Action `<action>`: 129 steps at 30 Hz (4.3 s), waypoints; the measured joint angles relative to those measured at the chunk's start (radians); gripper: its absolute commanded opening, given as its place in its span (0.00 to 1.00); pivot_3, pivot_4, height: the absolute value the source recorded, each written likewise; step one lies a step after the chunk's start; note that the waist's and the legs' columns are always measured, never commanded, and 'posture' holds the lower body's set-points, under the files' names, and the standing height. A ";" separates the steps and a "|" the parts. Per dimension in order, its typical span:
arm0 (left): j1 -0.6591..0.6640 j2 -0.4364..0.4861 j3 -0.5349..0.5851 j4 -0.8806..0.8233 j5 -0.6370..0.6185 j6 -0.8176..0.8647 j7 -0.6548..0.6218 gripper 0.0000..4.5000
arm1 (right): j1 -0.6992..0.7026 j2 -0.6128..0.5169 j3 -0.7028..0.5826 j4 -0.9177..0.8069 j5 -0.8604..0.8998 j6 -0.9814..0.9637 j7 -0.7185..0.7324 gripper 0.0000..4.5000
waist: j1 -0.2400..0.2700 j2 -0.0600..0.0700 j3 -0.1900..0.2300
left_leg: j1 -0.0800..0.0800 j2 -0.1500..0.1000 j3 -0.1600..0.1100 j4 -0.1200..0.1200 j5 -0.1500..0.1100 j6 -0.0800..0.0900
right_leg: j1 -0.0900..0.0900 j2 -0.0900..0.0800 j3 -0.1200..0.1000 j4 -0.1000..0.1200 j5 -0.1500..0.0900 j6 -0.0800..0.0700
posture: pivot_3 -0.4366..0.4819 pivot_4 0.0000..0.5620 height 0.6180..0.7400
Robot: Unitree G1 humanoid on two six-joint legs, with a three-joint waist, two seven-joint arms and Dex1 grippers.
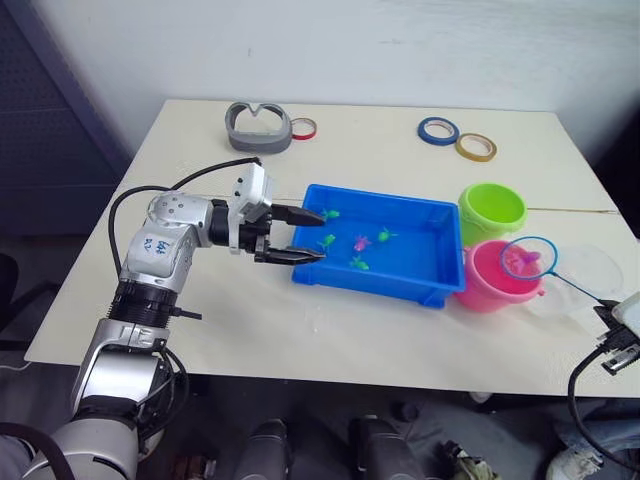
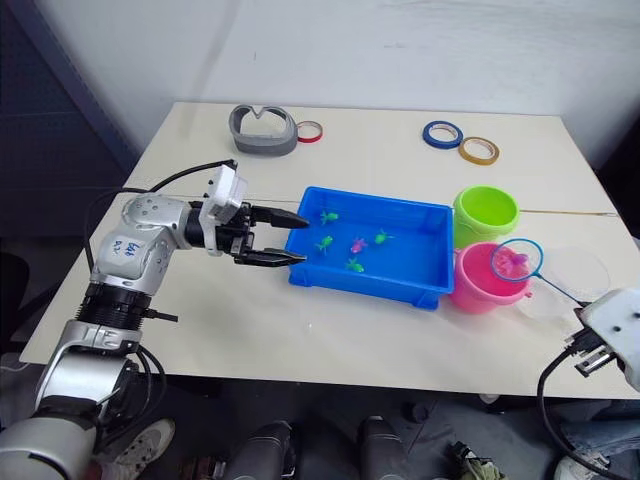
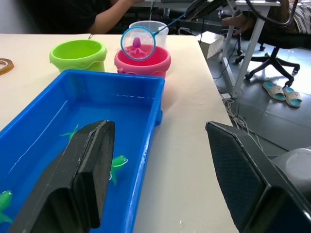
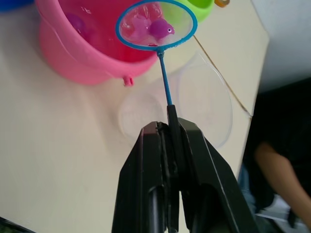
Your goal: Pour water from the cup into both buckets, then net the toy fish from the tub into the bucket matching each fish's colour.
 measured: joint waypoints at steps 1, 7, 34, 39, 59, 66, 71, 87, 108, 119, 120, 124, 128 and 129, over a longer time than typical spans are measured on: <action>0.007 0.001 0.001 -0.002 0.000 0.005 0.004 0.73 | 0.000 0.000 0.014 0.022 -0.044 -0.053 -0.023 0.00 | 0.000 0.000 0.000 | 0.000 0.000 0.001 0.000 0.000 0.000 | 0.000 0.000 0.000 0.000 0.000 0.000 | 0.48 0.27 1.00; 0.018 0.005 0.002 -0.009 0.000 0.011 0.017 0.73 | -0.019 -0.023 0.061 0.117 -0.256 -0.290 -0.158 0.00 | -0.001 0.000 0.000 | 0.001 0.000 0.003 0.000 0.001 0.000 | 0.000 0.002 0.001 0.000 0.000 0.000 | 0.48 0.27 1.00; 0.018 0.023 0.006 -0.023 0.000 0.011 0.021 0.73 | 0.016 -0.058 -0.018 0.223 -0.580 -0.759 -0.437 0.00 | -0.007 0.000 0.000 | 0.018 0.002 0.010 -0.004 0.000 0.000 | 0.014 0.012 0.006 -0.003 0.000 0.000 | 0.48 0.27 1.00; 0.016 0.064 0.057 0.030 0.006 0.006 0.043 0.73 | -0.111 -0.074 0.003 0.126 -0.435 -0.658 -0.303 0.00 | -0.028 0.000 0.000 | 0.019 0.003 0.009 -0.004 0.000 0.000 | 0.014 0.012 0.006 -0.001 0.000 0.000 | 0.48 0.27 1.00; 0.240 0.232 0.189 -0.198 -0.004 0.147 0.167 0.73 | -0.730 -0.143 0.587 -0.039 0.192 0.453 0.235 0.00 | -0.024 -0.002 0.001 | 0.014 0.002 -0.002 -0.004 -0.001 -0.002 | 0.012 -0.003 -0.001 0.000 0.000 0.000 | 0.48 0.27 1.00; 0.332 0.277 0.221 -0.259 -0.017 0.181 0.190 0.73 | -0.799 -0.190 0.681 0.042 0.186 0.469 0.259 0.00 | -0.027 -0.002 0.001 | 0.014 0.002 -0.001 -0.006 -0.001 -0.002 | 0.012 -0.003 -0.001 -0.002 0.000 -0.001 | 0.48 0.27 1.00; 0.373 0.285 0.235 -0.288 -0.024 0.195 0.207 0.73 | -0.854 -0.177 0.784 0.122 0.141 0.439 0.245 0.00 | -0.027 -0.002 0.001 | 0.013 0.002 -0.001 -0.006 -0.001 -0.002 | 0.011 -0.003 -0.001 -0.002 0.000 -0.001 | 0.48 0.27 1.00; 0.426 0.314 0.296 -0.406 -0.079 0.261 0.257 0.73 | -0.984 0.006 0.906 0.282 0.077 0.397 0.196 0.00 | -0.028 -0.002 0.001 | 0.013 0.002 -0.001 -0.008 -0.001 -0.002 | 0.009 -0.004 -0.001 -0.002 0.000 -0.001 | 0.48 0.27 1.00; 0.448 0.326 0.312 -0.432 -0.103 0.279 0.279 0.73 | -1.043 0.104 0.769 0.250 0.235 0.617 0.188 0.00 | -0.027 -0.002 0.001 | 0.012 0.002 -0.001 -0.009 -0.002 -0.002 | 0.009 -0.004 -0.002 -0.003 0.000 -0.001 | 0.48 0.27 1.00; 0.402 0.325 0.312 -0.391 -0.104 0.257 0.267 0.73 | -1.034 0.088 0.700 0.191 0.326 0.686 0.177 0.00 | -0.028 -0.002 0.001 | 0.012 0.002 -0.001 -0.010 -0.002 -0.002 | 0.009 -0.004 -0.002 -0.005 0.000 -0.001 | 0.48 0.27 1.00; 0.399 0.325 0.312 -0.386 -0.104 0.257 0.264 0.73 | -1.034 0.087 0.699 0.189 0.329 0.688 0.173 0.00 | -0.029 -0.002 0.001 | 0.012 0.002 -0.001 -0.010 -0.002 -0.002 | 0.009 -0.004 -0.002 -0.005 0.000 -0.001 | 0.48 0.27 1.00; 0.375 0.319 0.300 -0.376 -0.103 0.246 0.257 0.73 | -1.029 0.088 0.684 0.178 0.353 0.694 0.159 0.00 | -0.027 -0.002 0.001 | 0.012 0.002 -0.002 -0.010 -0.002 -0.002 | 0.009 -0.004 -0.002 -0.005 0.000 -0.001 | 0.48 0.27 1.00; 0.356 0.309 0.279 -0.349 -0.098 0.222 0.244 0.79 | -1.013 0.092 0.645 0.173 0.376 0.692 0.150 0.00 | -0.026 -0.002 0.001 | 0.012 0.002 -0.001 -0.010 -0.002 -0.002 | 0.009 -0.004 -0.002 -0.005 0.000 -0.001 | 0.48 0.27 1.00; 0.356 0.308 0.275 -0.345 -0.097 0.218 0.242 0.84 | -1.009 0.092 0.640 0.172 0.379 0.691 0.150 0.00 | -0.026 -0.002 0.001 | 0.012 0.002 -0.002 -0.010 -0.002 -0.002 | 0.009 -0.004 -0.002 -0.005 0.000 -0.001 | 0.48 0.27 1.00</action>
